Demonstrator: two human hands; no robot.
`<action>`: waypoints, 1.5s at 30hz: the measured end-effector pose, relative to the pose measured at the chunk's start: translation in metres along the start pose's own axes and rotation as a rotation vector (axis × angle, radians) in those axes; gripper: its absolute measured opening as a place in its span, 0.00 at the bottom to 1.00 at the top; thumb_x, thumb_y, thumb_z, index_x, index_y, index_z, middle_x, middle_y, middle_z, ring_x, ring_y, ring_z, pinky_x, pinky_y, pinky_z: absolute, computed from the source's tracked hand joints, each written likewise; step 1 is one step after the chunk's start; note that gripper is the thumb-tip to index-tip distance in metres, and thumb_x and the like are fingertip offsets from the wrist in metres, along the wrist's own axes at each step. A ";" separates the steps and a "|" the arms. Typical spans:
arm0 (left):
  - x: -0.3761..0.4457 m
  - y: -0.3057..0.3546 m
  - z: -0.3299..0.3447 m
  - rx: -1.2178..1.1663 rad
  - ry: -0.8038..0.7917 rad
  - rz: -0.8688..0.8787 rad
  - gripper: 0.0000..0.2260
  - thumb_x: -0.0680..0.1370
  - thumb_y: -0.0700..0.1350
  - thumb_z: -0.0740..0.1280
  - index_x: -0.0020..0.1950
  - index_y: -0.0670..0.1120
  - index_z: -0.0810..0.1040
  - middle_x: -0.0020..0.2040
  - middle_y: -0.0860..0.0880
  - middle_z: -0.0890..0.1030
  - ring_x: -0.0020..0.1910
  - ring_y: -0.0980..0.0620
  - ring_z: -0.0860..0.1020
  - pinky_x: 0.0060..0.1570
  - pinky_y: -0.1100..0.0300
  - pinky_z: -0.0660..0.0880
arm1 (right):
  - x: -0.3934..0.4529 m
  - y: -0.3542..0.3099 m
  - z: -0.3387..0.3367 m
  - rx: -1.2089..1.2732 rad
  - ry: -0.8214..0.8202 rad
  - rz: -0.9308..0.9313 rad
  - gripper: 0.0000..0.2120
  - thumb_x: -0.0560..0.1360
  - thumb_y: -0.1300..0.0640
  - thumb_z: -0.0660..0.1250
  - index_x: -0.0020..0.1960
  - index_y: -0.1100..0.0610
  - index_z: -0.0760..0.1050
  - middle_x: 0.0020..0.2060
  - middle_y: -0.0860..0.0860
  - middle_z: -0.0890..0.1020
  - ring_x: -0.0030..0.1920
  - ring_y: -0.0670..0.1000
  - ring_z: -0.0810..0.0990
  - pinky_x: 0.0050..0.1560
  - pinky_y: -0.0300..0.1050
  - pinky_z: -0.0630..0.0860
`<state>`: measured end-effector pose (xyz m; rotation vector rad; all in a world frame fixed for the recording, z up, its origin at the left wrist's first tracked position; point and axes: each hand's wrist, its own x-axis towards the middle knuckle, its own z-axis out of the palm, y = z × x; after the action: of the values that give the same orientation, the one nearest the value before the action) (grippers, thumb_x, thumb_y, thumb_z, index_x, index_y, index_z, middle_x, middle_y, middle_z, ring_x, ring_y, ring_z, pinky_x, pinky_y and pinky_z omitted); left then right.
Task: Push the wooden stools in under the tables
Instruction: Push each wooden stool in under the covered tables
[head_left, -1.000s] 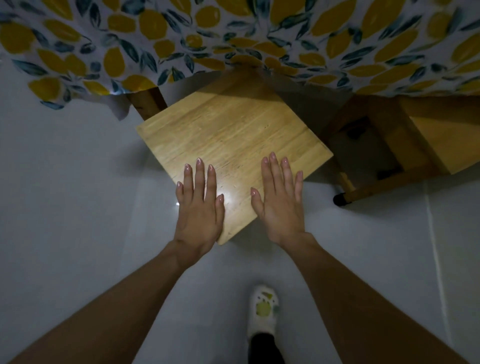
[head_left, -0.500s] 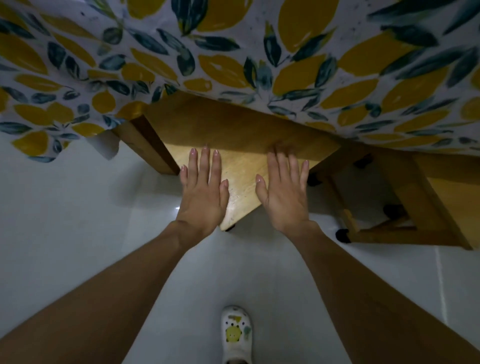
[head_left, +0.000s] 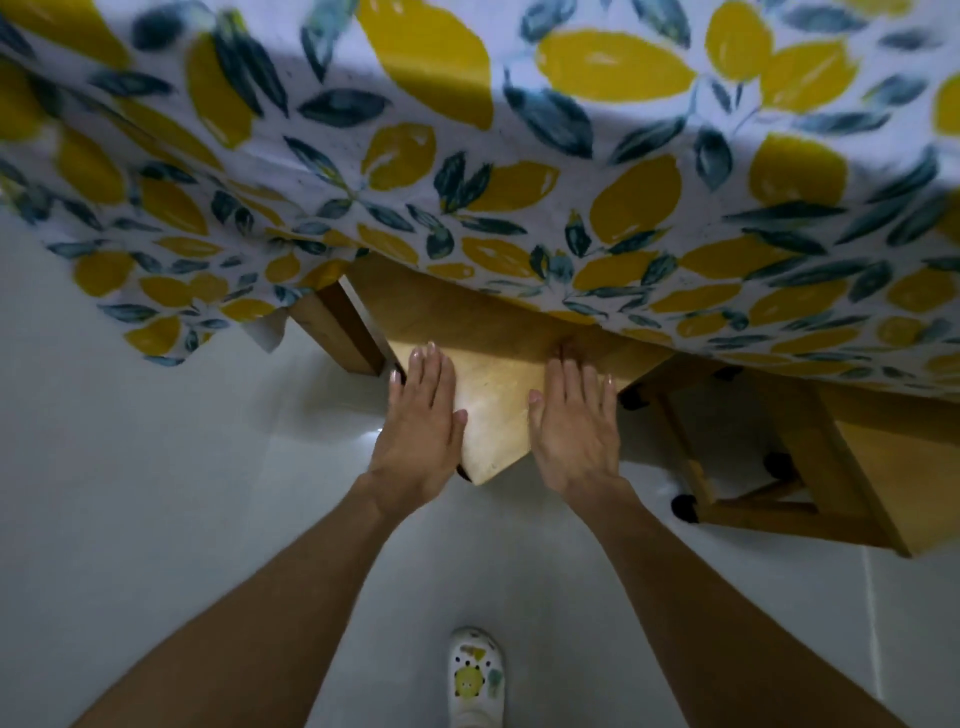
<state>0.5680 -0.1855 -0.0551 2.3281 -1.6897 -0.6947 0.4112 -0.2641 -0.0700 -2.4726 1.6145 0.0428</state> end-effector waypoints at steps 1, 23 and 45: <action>-0.012 0.004 -0.009 -0.046 0.071 -0.073 0.27 0.81 0.49 0.48 0.77 0.39 0.45 0.78 0.42 0.43 0.77 0.44 0.39 0.72 0.51 0.36 | -0.006 -0.011 -0.010 0.019 0.002 0.002 0.29 0.79 0.49 0.42 0.75 0.61 0.61 0.72 0.58 0.68 0.74 0.60 0.63 0.75 0.59 0.53; -0.119 -0.123 -0.492 -0.325 0.369 -0.231 0.22 0.81 0.39 0.53 0.75 0.44 0.59 0.78 0.46 0.55 0.78 0.48 0.47 0.74 0.52 0.39 | 0.035 -0.362 -0.395 0.334 0.168 -0.302 0.21 0.79 0.52 0.53 0.66 0.58 0.73 0.62 0.55 0.78 0.66 0.58 0.72 0.73 0.54 0.58; 0.248 -0.252 -0.729 -0.360 0.203 0.028 0.20 0.81 0.42 0.56 0.74 0.46 0.63 0.78 0.46 0.56 0.77 0.47 0.49 0.76 0.52 0.45 | 0.400 -0.512 -0.478 0.389 0.246 0.006 0.27 0.76 0.44 0.60 0.69 0.57 0.66 0.64 0.54 0.74 0.65 0.56 0.69 0.70 0.53 0.60</action>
<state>1.1843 -0.4216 0.4138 2.0440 -1.3778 -0.6680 1.0023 -0.5089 0.4206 -2.2356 1.5396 -0.5418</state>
